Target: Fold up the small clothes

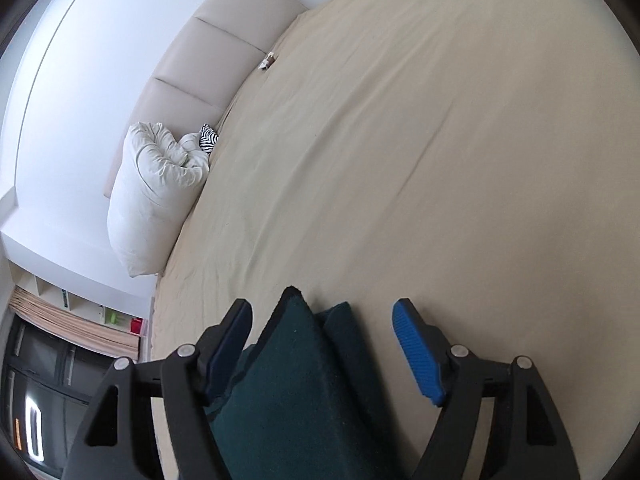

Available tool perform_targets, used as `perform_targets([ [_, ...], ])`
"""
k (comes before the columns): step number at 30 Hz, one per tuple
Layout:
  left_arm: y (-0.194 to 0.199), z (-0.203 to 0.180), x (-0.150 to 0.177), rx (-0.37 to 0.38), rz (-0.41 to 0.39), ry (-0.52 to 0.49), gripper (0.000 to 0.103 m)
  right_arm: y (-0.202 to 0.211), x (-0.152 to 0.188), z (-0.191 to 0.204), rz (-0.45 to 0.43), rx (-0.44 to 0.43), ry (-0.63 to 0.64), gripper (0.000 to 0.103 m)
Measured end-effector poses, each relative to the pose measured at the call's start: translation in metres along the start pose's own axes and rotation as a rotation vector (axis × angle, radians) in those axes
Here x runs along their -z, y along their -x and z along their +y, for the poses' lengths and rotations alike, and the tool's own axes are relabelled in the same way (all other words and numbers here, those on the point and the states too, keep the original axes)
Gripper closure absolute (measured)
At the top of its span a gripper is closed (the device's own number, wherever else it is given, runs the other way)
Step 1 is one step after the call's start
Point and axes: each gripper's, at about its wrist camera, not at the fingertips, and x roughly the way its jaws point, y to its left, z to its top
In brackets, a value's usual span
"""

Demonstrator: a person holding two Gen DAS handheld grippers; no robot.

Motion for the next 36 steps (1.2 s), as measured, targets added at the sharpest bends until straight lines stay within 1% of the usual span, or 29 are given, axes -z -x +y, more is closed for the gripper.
perform_targets([
  [2, 0.002, -0.020, 0.022, -0.020, 0.012, -0.103, 0.033, 0.010, 0.009, 0.016, -0.002, 0.006, 0.078, 0.027],
  [4, -0.007, -0.039, 0.036, -0.038, 0.033, -0.196, 0.033, 0.016, 0.022, 0.035, -0.002, 0.020, 0.175, 0.029],
  [5, -0.016, -0.047, 0.046, -0.051, 0.057, -0.246, 0.033, 0.020, 0.030, 0.045, -0.005, 0.016, 0.225, 0.031],
  [7, -0.038, -0.060, 0.067, -0.129, 0.093, -0.354, 0.033, 0.024, 0.044, 0.060, -0.016, -0.001, 0.273, 0.031],
  [9, -0.055, -0.064, 0.084, -0.215, 0.093, -0.457, 0.033, 0.019, 0.054, 0.067, 0.013, -0.022, 0.293, 0.031],
  [12, -0.064, -0.053, 0.100, -0.308, 0.109, -0.519, 0.033, -0.001, 0.073, 0.077, 0.080, -0.027, 0.351, 0.031],
  [13, -0.067, -0.047, 0.102, -0.348, 0.121, -0.541, 0.034, -0.011, 0.078, 0.077, 0.111, -0.023, 0.358, 0.031],
  [14, -0.068, -0.040, 0.104, -0.367, 0.126, -0.569, 0.034, -0.022, 0.082, 0.072, 0.152, -0.007, 0.350, 0.031],
  [15, -0.067, -0.037, 0.105, -0.364, 0.121, -0.587, 0.034, -0.034, 0.083, 0.066, 0.175, 0.024, 0.344, 0.032],
  [16, -0.067, -0.036, 0.104, -0.357, 0.114, -0.602, 0.035, -0.042, 0.083, 0.057, 0.174, 0.037, 0.351, 0.035],
  [17, -0.065, -0.036, 0.103, -0.353, 0.114, -0.608, 0.036, -0.045, 0.080, 0.045, 0.161, 0.037, 0.341, 0.048],
  [18, -0.063, -0.036, 0.101, -0.351, 0.117, -0.604, 0.038, -0.045, 0.074, 0.035, 0.156, 0.017, 0.319, 0.057],
  [19, -0.058, -0.037, 0.101, -0.344, 0.112, -0.597, 0.038, -0.040, 0.068, 0.027, 0.152, -0.015, 0.282, 0.058],
  [20, -0.052, -0.040, 0.099, -0.350, 0.093, -0.595, 0.038, -0.032, 0.062, 0.019, 0.132, -0.011, 0.247, 0.058],
  [21, -0.051, -0.039, 0.107, -0.362, 0.078, -0.603, 0.038, -0.025, 0.057, 0.018, 0.108, 0.013, 0.243, 0.058],
  [22, -0.046, -0.045, 0.107, -0.375, 0.051, -0.627, 0.038, -0.019, 0.054, 0.019, 0.092, 0.029, 0.246, 0.058],
  [23, -0.032, -0.057, 0.114, -0.385, 0.025, -0.660, 0.038, -0.010, 0.053, 0.021, 0.070, 0.036, 0.243, 0.058],
  [24, -0.040, -0.067, 0.118, -0.396, 0.003, -0.705, 0.038, -0.007, 0.055, 0.025, 0.068, 0.023, 0.238, 0.056],
  [25, -0.041, -0.073, 0.123, -0.398, -0.006, -0.740, 0.038, -0.003, 0.061, 0.032, 0.075, -0.016, 0.242, 0.056],
  [26, -0.038, -0.075, 0.130, -0.396, -0.008, -0.767, 0.038, -0.002, 0.072, 0.045, 0.099, -0.077, 0.273, 0.056],
  [27, -0.054, -0.083, 0.144, -0.402, -0.006, -0.793, 0.038, -0.005, 0.082, 0.056, 0.125, -0.116, 0.311, 0.056],
  [29, -0.069, -0.078, 0.152, -0.426, 0.026, -0.816, 0.038, -0.014, 0.117, 0.083, 0.219, -0.206, 0.418, 0.056],
  [30, -0.071, -0.069, 0.157, -0.462, 0.050, -0.815, 0.038, -0.023, 0.133, 0.092, 0.262, -0.229, 0.456, 0.054],
  [31, -0.073, -0.058, 0.157, -0.496, 0.063, -0.802, 0.039, -0.030, 0.147, 0.096, 0.301, -0.225, 0.494, 0.052],
  [32, -0.073, -0.045, 0.156, -0.492, 0.068, -0.786, 0.039, -0.040, 0.162, 0.093, 0.345, -0.186, 0.535, 0.049],
  [33, -0.071, -0.041, 0.158, -0.462, 0.056, -0.805, 0.039, -0.045, 0.167, 0.085, 0.353, -0.168, 0.546, 0.052],
  [34, -0.067, -0.039, 0.160, -0.453, 0.046, -0.840, 0.040, -0.045, 0.165, 0.077, 0.342, -0.184, 0.537, 0.057],
  [35, -0.065, -0.039, 0.161, -0.462, 0.050, -0.854, 0.041, -0.042, 0.157, 0.064, 0.328, -0.202, 0.487, 0.070],
  [36, -0.062, -0.040, 0.162, -0.466, 0.044, -0.861, 0.041, -0.039, 0.148, 0.053, 0.323, -0.198, 0.427, 0.077],
])
